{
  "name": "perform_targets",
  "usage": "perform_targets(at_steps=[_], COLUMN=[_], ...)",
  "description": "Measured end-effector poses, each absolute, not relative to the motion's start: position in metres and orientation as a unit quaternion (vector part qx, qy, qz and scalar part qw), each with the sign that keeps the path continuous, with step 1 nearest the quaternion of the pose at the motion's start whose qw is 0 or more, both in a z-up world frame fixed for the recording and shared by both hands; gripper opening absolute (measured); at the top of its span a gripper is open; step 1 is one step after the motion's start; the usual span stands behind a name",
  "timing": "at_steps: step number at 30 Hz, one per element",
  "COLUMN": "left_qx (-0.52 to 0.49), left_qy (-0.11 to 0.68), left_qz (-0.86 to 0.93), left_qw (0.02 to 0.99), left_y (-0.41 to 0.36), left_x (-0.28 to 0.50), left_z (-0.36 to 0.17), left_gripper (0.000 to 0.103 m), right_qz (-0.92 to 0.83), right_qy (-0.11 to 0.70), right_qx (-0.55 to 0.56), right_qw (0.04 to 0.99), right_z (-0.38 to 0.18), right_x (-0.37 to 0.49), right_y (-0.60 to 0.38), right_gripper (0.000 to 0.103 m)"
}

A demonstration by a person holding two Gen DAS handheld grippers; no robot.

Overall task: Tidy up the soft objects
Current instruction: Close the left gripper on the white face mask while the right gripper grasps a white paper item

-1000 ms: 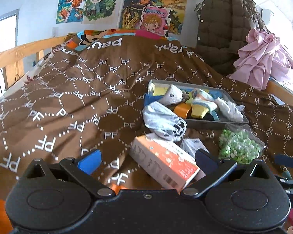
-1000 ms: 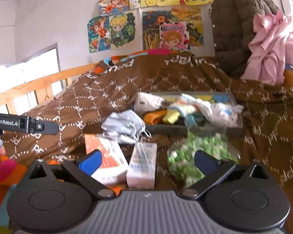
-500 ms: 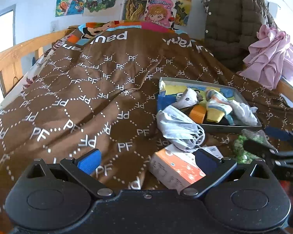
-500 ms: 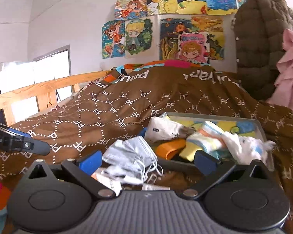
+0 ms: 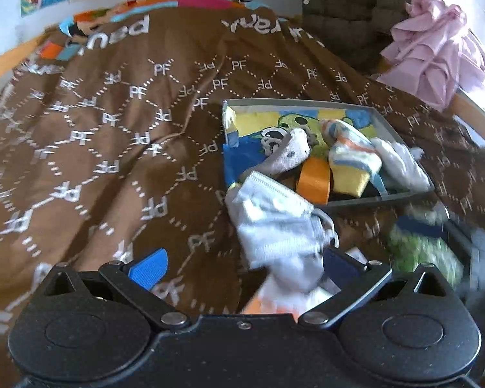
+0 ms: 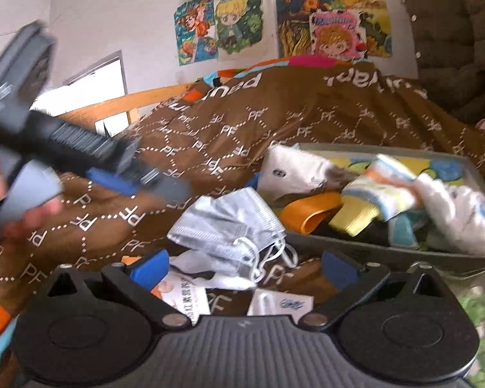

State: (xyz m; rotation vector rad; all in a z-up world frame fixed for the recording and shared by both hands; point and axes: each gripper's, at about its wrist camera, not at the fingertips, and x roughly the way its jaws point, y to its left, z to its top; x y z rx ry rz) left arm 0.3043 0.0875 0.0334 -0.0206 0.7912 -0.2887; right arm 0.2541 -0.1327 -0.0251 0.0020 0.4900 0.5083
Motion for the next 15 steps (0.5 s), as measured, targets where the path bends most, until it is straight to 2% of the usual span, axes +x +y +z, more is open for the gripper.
perform_targets(at_steps=[5,9,15], left_qx=[-0.087,-0.111,-0.144], left_qy=[0.390,0.401,0.419], left_qz=[-0.142,-0.147,-0.155], left_qw=[0.906,0.897,0.883], left_y=[0.084,0.083,0.092], left_x=[0.341,0.353,0.360], left_z=[0.022,0.011,-0.007], left_gripper=[0.102,0.102,0.092], right_qz=[0.276,0.287,0.289], right_qy=[0.256,0.265,0.276], right_qx=[0.023,0.024,0.033], right_qw=[0.926,0.920,0.916], right_z=[-0.033,-0.037,-0.041], right_x=[0.259,0.260,0.264], right_y=[-0.128,-0.120,-0.112], right_gripper=[0.102,0.097,0.085])
